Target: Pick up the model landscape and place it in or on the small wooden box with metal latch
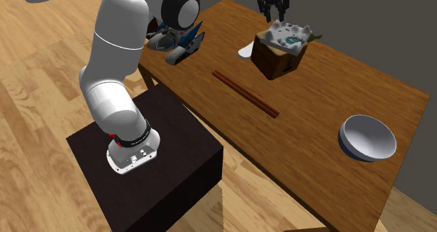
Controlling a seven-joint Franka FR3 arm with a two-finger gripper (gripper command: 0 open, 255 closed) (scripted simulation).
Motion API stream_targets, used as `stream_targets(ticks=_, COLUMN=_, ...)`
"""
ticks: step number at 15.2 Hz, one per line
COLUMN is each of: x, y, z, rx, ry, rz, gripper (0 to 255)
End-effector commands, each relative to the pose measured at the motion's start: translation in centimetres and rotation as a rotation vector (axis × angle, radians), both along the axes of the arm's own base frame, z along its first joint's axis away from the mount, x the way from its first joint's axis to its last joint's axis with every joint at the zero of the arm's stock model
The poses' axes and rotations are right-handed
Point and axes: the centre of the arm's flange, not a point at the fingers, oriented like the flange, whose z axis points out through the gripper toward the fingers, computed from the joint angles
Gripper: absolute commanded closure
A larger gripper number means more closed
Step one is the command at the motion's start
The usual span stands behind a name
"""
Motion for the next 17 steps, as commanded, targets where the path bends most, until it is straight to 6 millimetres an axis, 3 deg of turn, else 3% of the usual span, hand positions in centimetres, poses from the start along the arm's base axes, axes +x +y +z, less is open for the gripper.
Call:
stream_targets(ticks=1, x=0.0, y=0.0, z=0.0, rx=0.000, ry=0.000, rz=0.000, gripper=0)
stream_targets(ticks=5, x=0.0, y=0.0, z=0.0, rx=0.000, ry=0.000, rz=0.000, gripper=0)
stream_targets(ticks=9, x=0.1, y=2.3, z=4.5, rx=0.000, ry=0.000, rz=0.000, gripper=0)
stream_targets(ticks=17, x=0.1, y=2.3, z=4.5, rx=0.000, ry=0.000, rz=0.000, gripper=0)
